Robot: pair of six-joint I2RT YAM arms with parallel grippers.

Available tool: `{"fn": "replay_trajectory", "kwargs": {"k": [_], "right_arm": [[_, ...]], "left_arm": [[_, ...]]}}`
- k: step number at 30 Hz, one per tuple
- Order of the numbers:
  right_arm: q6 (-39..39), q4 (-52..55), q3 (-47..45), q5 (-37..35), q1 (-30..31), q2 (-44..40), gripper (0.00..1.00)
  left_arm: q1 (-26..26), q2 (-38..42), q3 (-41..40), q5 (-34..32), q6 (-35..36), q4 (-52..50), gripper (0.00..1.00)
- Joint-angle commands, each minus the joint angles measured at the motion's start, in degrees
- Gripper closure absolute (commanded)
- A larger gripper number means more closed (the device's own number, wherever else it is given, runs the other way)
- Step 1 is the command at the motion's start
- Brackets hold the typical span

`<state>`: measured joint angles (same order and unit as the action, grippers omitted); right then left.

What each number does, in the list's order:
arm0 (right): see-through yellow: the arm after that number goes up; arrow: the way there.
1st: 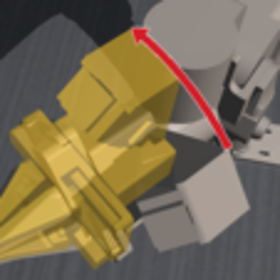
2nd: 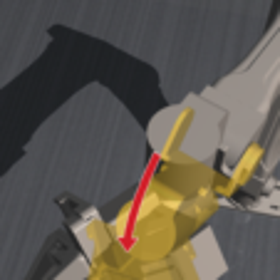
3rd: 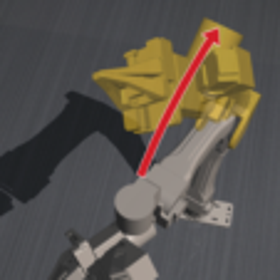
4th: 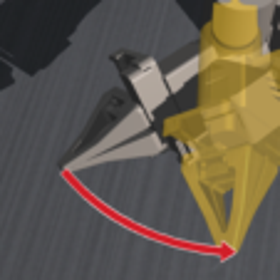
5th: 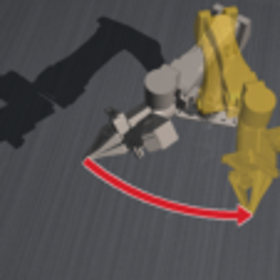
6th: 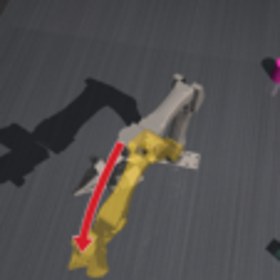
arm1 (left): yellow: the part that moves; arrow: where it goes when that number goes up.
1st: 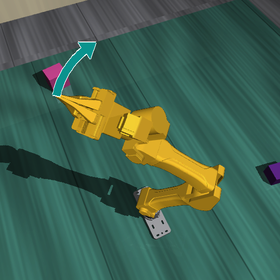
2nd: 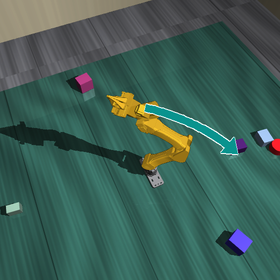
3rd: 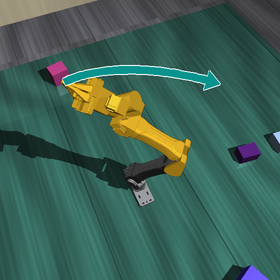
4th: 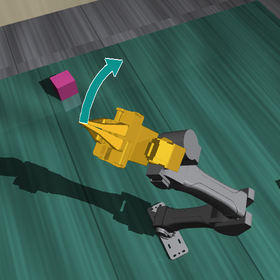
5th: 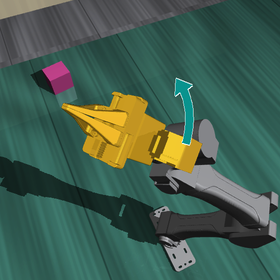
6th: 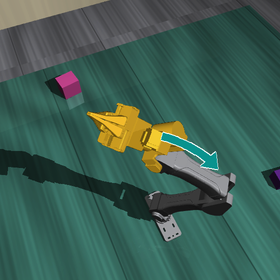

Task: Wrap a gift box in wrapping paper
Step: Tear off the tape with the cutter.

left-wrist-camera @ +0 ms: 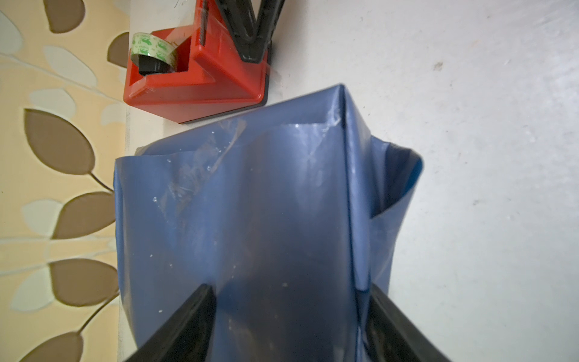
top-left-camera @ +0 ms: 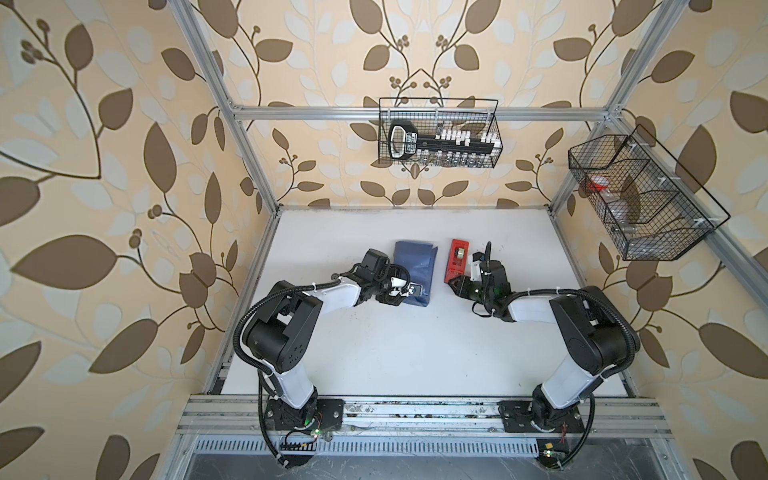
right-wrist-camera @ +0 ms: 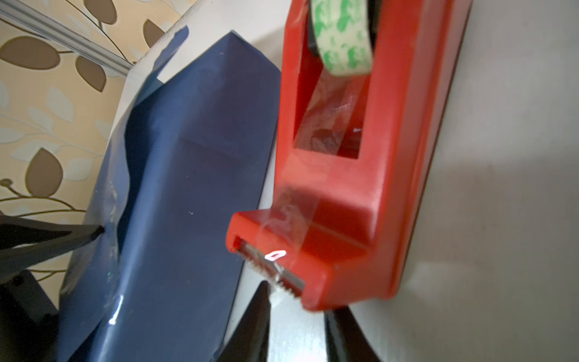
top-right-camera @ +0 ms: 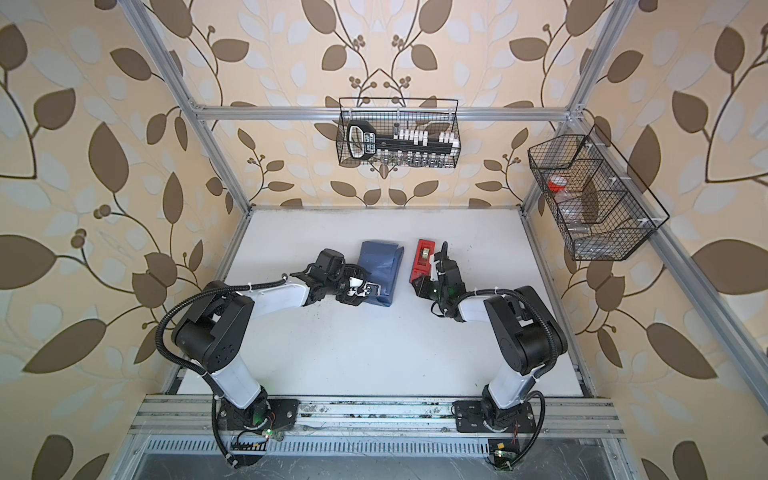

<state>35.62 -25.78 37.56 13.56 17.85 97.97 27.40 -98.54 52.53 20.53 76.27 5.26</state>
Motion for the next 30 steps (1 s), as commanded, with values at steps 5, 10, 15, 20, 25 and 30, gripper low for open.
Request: {"fn": "replay_trajectory", "kwargs": {"k": [5, 10, 15, 20, 25, 30], "right_arm": [[1.55, -0.24, 1.08, 2.39, -0.24, 1.52, 0.84], [0.96, -0.85, 1.19, 3.22, -0.70, 1.02, 0.94], [-0.51, -2.08, 1.25, 5.64, -0.80, -0.50, 1.00], [-2.04, -5.21, 0.11, 9.40, -1.46, -4.69, 1.00], [-0.06, -7.32, 1.15, 14.07, -4.73, -5.44, 1.00], [2.99, -7.38, 4.40, 17.86, -7.23, -3.25, 1.00]], "left_arm": [[0.27, -3.00, -1.05, -2.12, -0.33, -6.22, 0.25], [0.33, -3.02, -1.03, -2.21, -0.38, -6.20, 0.25], [0.33, -3.06, -1.11, -2.25, -0.36, -6.22, 0.24], [0.33, -3.06, -1.16, -2.30, -0.33, -6.16, 0.24], [0.31, -3.15, -1.12, -2.17, -0.26, -6.18, 0.24], [0.32, -3.08, -1.20, -2.30, -0.24, -6.22, 0.24]]}}
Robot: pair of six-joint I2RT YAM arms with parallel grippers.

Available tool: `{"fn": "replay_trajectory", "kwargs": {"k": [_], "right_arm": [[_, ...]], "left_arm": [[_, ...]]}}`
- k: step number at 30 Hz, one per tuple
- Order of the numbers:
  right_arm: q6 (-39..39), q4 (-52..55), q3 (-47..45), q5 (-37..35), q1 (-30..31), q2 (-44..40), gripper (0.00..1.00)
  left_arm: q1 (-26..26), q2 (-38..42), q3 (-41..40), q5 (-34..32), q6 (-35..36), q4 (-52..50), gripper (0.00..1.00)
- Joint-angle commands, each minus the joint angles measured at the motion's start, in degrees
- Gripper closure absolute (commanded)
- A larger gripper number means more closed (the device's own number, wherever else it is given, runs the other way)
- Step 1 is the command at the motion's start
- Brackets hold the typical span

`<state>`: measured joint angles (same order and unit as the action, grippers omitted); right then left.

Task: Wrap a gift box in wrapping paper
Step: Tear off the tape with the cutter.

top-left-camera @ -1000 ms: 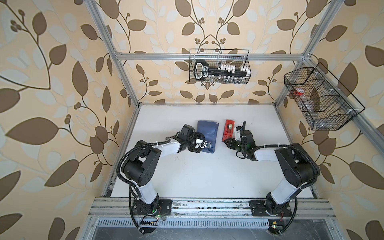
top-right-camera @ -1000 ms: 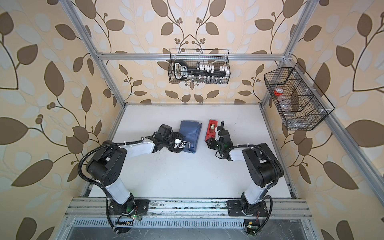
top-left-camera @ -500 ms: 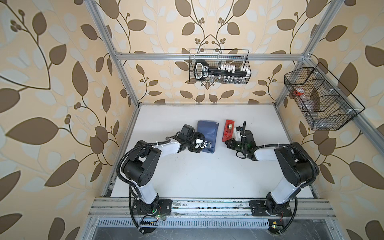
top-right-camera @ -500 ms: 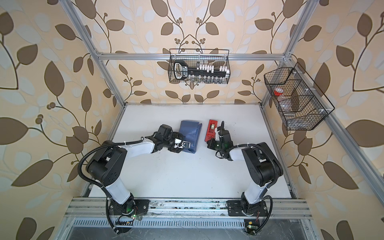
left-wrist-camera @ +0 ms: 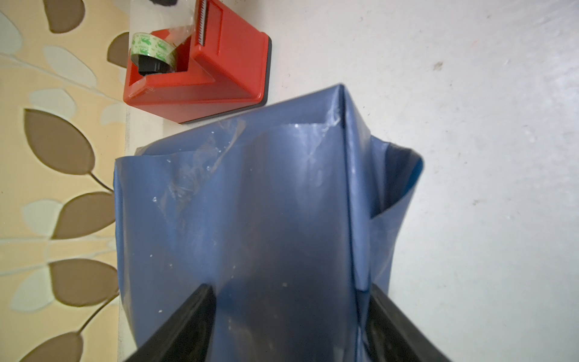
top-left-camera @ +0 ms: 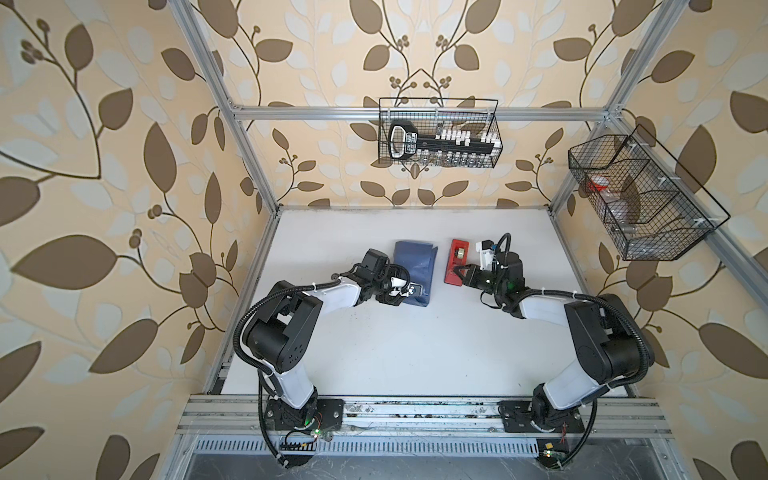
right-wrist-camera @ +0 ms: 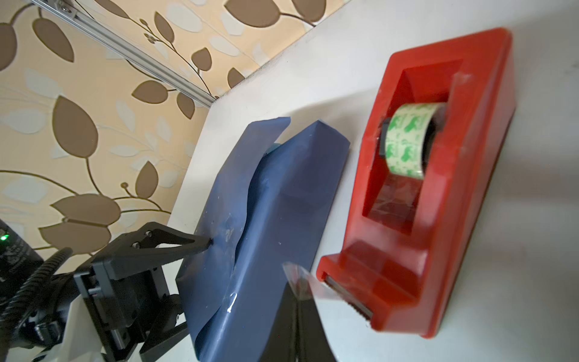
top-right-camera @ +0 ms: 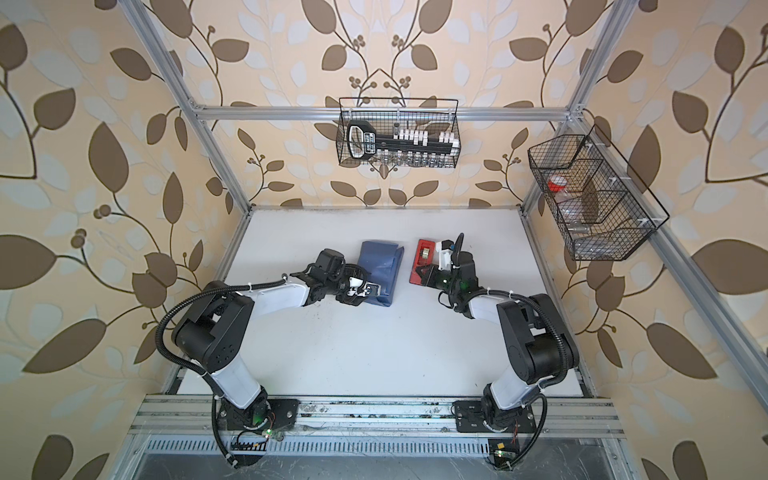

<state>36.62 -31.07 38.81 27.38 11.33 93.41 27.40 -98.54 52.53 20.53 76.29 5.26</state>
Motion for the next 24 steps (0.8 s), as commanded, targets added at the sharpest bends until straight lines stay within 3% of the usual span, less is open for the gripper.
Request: {"fn": "replay_trajectory", "kwargs": {"k": [1, 14, 24], "right_arm": [[2.88, -2.22, 4.03, 4.92, -1.18, 2.00, 1.00], [6.91, -0.60, 4.41, 10.93, -2.14, 2.11, 1.00], [1.53, 3.97, -2.20, 14.53, -1.16, 0.82, 1.00]], "left_arm": [[0.29, -3.00, -1.20, -2.34, -0.26, -6.22, 0.24], [0.40, -3.42, -1.16, -2.25, -0.08, -6.12, 0.24], [0.45, -3.83, -1.08, -2.65, -0.31, -6.22, 0.24]]}}
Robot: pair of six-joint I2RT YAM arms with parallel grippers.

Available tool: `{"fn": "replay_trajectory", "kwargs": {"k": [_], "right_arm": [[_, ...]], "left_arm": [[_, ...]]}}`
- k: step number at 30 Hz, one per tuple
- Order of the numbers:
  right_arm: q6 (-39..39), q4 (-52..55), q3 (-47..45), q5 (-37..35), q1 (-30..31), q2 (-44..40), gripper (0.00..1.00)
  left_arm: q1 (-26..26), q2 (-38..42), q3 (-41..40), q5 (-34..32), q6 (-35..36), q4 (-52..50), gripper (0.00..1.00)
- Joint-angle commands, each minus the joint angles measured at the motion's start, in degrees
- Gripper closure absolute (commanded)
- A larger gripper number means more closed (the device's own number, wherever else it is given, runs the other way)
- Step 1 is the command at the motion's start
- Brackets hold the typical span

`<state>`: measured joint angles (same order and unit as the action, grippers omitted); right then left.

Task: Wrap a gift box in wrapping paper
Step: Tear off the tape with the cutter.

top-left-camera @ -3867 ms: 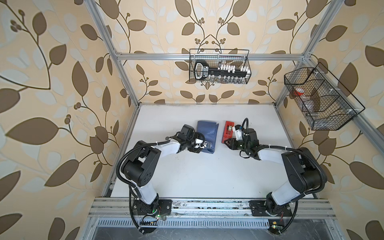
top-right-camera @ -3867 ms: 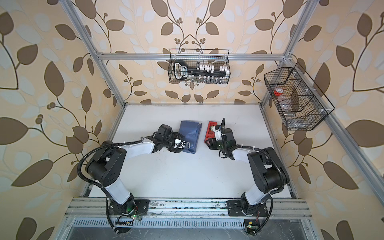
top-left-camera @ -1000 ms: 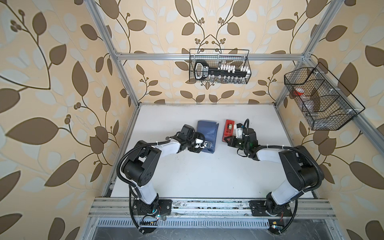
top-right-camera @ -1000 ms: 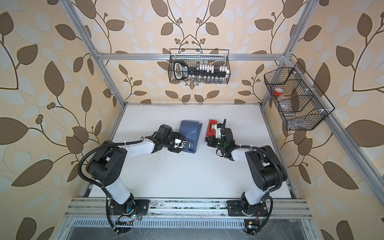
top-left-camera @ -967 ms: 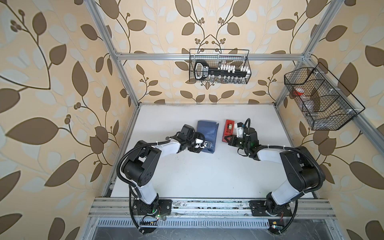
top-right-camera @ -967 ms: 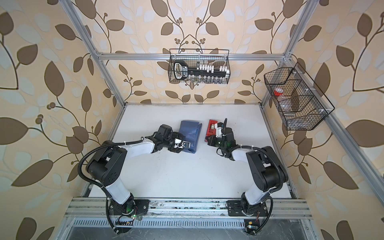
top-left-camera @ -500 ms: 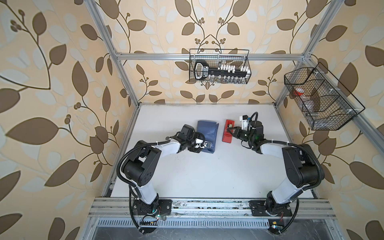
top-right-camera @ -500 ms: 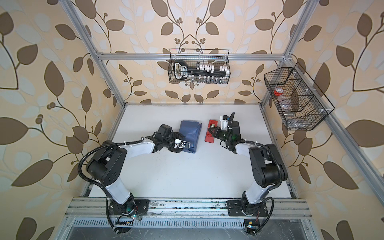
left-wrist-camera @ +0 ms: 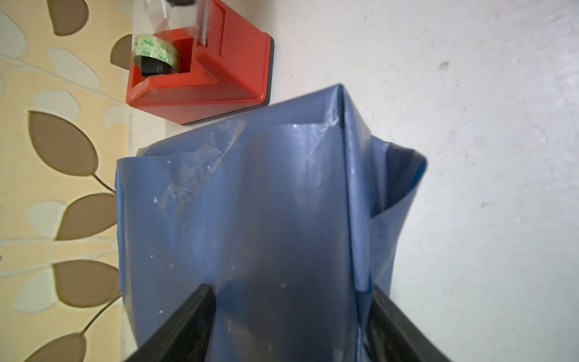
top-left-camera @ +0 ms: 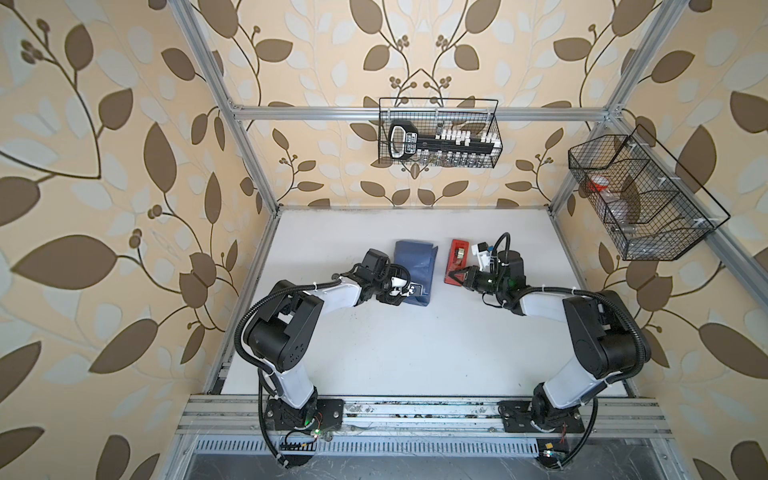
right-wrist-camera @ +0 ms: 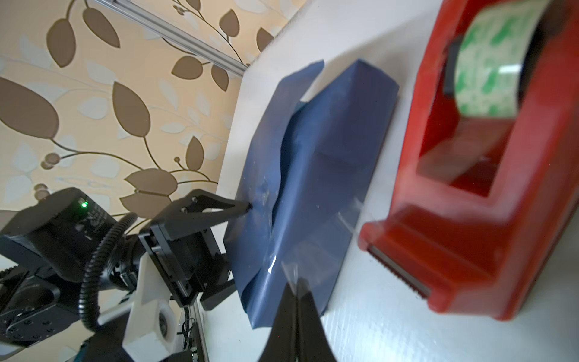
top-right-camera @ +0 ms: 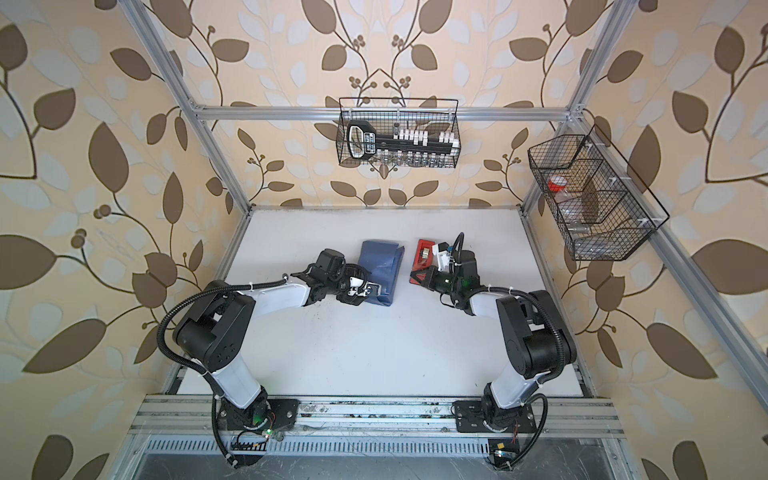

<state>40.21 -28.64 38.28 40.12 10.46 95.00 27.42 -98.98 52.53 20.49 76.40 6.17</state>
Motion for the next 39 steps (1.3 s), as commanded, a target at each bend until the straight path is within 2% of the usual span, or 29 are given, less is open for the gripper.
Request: {"fn": "replay_trajectory", "kwargs": {"k": [1, 11, 18, 25, 32, 35, 39], "right_arm": [[-2.23, 1.49, -2.27, 1.98, -0.42, -0.33, 1.00], [-5.06, 2.72, -3.39, 0.41, -0.84, 3.02, 1.00], [-5.63, 2.08, -5.00, -0.49, -0.24, 3.89, 0.77], [-5.80, 1.21, -7.00, -0.96, 0.68, 2.24, 0.67], [-4.43, -0.06, -10.62, -2.12, 1.52, -0.05, 0.62], [-3.57, -0.64, -14.07, -2.83, 1.65, -4.00, 0.57], [-6.68, 3.38, -16.08, -5.64, 0.75, -11.82, 0.50]], "left_arm": [[0.39, -3.50, -1.03, -2.73, -0.26, -7.14, 0.24], [0.36, -3.74, -1.33, -2.29, -0.06, -6.94, 0.24], [0.43, -3.79, -1.03, -2.54, 0.00, -7.05, 0.24], [0.44, -4.08, -1.03, -2.50, -0.02, -6.96, 0.24], [0.43, -4.14, -1.03, -2.50, -0.01, -6.94, 0.24], [0.41, -4.01, -0.77, -2.92, -0.22, -7.23, 0.24], [0.44, -4.04, -0.85, -2.92, -0.09, -7.04, 0.24]]}}
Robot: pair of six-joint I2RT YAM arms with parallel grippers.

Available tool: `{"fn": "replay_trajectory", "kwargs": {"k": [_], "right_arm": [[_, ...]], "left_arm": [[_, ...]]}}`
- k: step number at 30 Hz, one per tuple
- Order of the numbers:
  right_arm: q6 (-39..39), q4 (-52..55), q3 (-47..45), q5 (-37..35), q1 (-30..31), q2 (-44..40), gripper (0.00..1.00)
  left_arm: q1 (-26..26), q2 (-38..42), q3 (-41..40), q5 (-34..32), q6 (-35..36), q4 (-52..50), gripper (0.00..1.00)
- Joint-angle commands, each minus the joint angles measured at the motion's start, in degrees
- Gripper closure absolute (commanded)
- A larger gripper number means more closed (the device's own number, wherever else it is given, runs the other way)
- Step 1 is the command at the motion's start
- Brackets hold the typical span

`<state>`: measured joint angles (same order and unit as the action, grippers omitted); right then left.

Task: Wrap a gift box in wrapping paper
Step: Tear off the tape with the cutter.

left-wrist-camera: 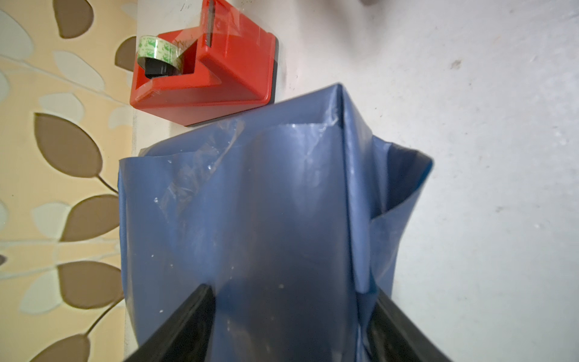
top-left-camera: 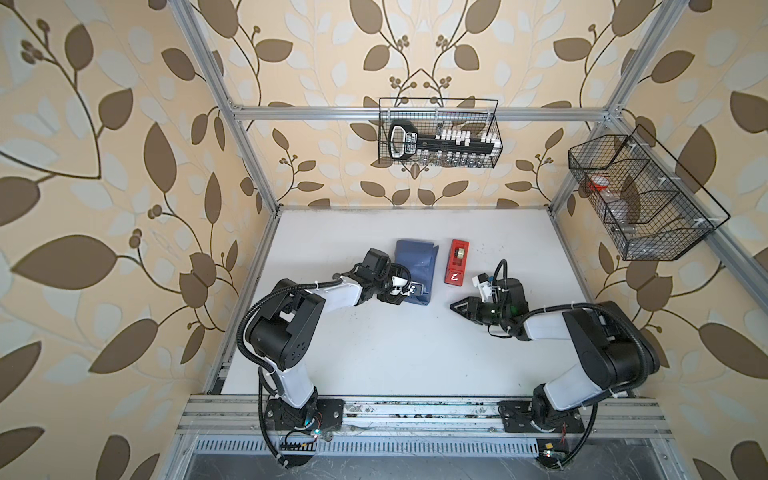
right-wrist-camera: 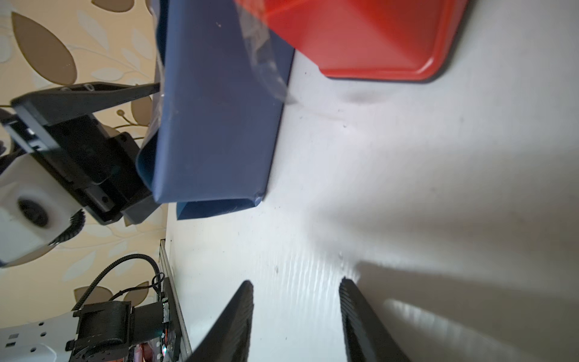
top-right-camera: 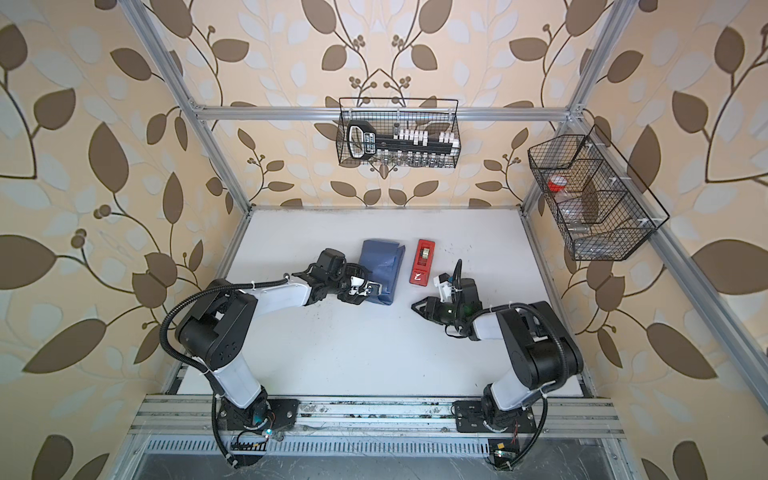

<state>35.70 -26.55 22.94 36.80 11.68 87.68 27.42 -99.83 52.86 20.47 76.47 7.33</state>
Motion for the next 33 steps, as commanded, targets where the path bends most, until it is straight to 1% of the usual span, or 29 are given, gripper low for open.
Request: {"fn": "replay_trajectory", "kwargs": {"k": [1, 3, 5, 9, 12, 16, 22, 33], "right_arm": [[-2.96, 2.18, -0.79, -3.33, -0.90, -6.52, 0.47], [-3.85, 2.32, -0.46, -5.05, -1.63, -9.35, 0.40], [-4.17, 1.06, 0.51, -5.86, -2.21, -9.81, 0.35], [-2.71, -0.47, 5.41, -5.51, -2.74, -4.92, 0.34], [-1.09, -3.62, 7.72, -5.90, -2.75, -0.83, 0.35], [2.36, -7.99, 9.39, -4.68, -2.32, 3.36, 0.38], [3.03, -9.63, 10.04, -4.72, -1.06, 6.34, 0.43], [1.60, -12.70, 10.76, -5.77, -0.44, 9.90, 0.44]], "left_arm": [[0.43, -3.09, -1.10, -2.81, -0.41, -8.34, 0.24], [0.44, -3.28, -0.96, -2.72, -0.14, -8.56, 0.24], [0.42, -3.27, -1.09, -2.53, -0.20, -8.21, 0.24], [0.40, -2.82, -1.09, -2.80, -0.19, -8.56, 0.24], [0.44, -2.91, -1.36, -2.63, 0.10, -8.23, 0.24], [0.48, -2.72, -1.01, -2.80, -0.11, -8.74, 0.24], [0.54, -2.83, -0.87, -2.79, -0.18, -8.74, 0.24], [0.64, -3.19, -1.09, -2.63, 0.04, -8.52, 0.24]]}}
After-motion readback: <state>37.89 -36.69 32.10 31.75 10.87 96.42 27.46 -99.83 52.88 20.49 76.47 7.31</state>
